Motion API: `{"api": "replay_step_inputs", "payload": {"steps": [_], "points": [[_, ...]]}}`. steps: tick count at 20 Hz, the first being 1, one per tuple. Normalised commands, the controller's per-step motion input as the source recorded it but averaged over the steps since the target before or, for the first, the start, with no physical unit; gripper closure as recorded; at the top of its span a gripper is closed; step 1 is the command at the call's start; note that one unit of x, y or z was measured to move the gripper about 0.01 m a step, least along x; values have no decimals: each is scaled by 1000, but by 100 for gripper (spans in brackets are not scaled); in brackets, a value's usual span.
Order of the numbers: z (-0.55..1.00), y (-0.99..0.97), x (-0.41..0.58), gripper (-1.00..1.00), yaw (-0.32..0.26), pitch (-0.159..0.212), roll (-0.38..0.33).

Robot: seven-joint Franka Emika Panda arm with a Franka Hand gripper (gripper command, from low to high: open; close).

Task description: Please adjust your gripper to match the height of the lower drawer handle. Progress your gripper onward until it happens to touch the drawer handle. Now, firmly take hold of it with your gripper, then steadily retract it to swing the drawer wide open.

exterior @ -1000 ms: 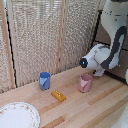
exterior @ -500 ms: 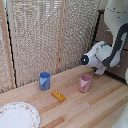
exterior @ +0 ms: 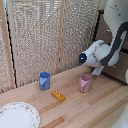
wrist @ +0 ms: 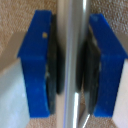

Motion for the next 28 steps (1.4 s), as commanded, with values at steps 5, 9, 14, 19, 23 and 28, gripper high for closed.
{"api": "replay_step_inputs", "payload": {"steps": [5, 9, 14, 19, 23, 28], "points": [[213, 559, 339, 100, -74, 51, 283], [189, 419, 272, 100, -59, 84, 282], [0, 214, 155, 100, -2, 69, 97], [28, 178, 41, -100, 5, 4, 0], [189, 525, 91, -100, 3, 1, 0], [591, 226, 188, -100, -41, -53, 37]]}}
